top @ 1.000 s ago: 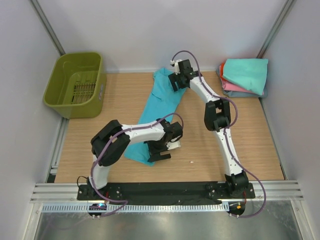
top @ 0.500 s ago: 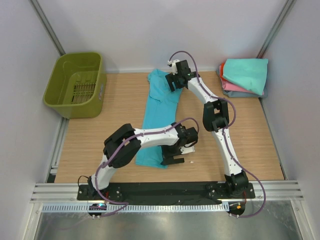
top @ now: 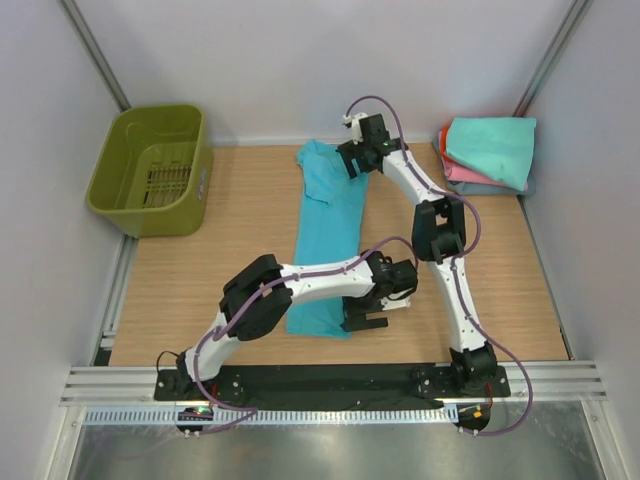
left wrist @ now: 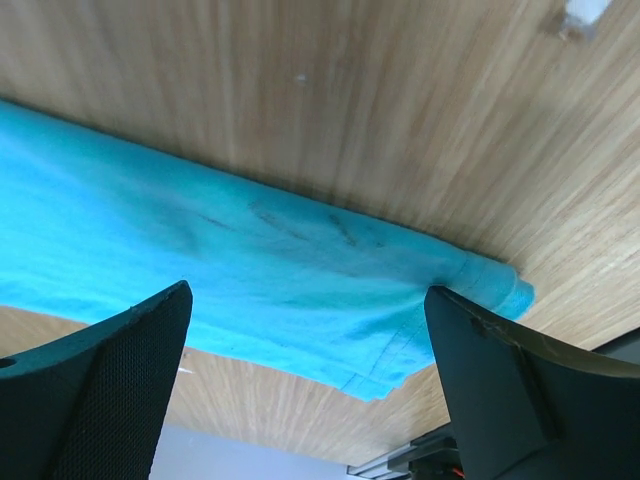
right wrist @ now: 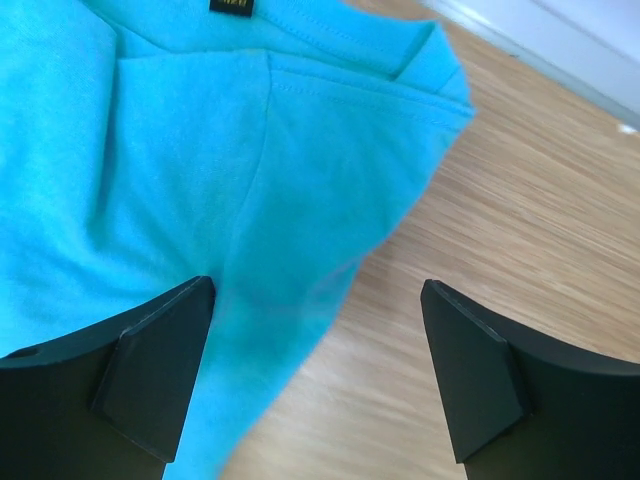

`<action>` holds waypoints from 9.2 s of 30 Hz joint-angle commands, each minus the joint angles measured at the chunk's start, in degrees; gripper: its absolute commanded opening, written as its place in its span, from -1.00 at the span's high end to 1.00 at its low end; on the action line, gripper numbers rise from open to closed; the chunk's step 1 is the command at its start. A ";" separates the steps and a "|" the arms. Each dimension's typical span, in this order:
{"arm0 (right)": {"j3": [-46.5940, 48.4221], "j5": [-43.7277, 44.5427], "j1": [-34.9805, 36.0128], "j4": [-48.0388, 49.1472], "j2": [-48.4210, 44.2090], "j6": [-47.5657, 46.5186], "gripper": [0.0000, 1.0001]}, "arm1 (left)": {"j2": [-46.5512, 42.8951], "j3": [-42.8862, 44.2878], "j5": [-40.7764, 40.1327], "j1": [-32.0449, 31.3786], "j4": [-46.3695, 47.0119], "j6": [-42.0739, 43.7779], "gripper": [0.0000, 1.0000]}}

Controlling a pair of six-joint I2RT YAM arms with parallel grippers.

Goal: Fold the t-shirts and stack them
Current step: Fold the tshirt

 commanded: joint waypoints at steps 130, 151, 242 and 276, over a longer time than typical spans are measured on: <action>-65.95 -40.88 -9.78 6.62 -41.46 45.54 -0.13 | -12.48 -17.16 46.14 53.28 33.55 -47.62 -0.54; -75.30 -41.85 -6.96 12.87 -39.27 50.02 0.05 | -6.51 -21.39 49.06 50.21 37.42 -52.29 -0.25; -15.02 -45.19 -14.60 9.18 -10.62 41.50 -0.31 | 0.96 14.39 31.22 52.76 32.15 -34.10 -0.64; -10.61 -48.80 -11.44 10.67 7.40 43.34 -0.23 | 9.92 12.09 33.94 51.88 33.55 -33.74 -0.51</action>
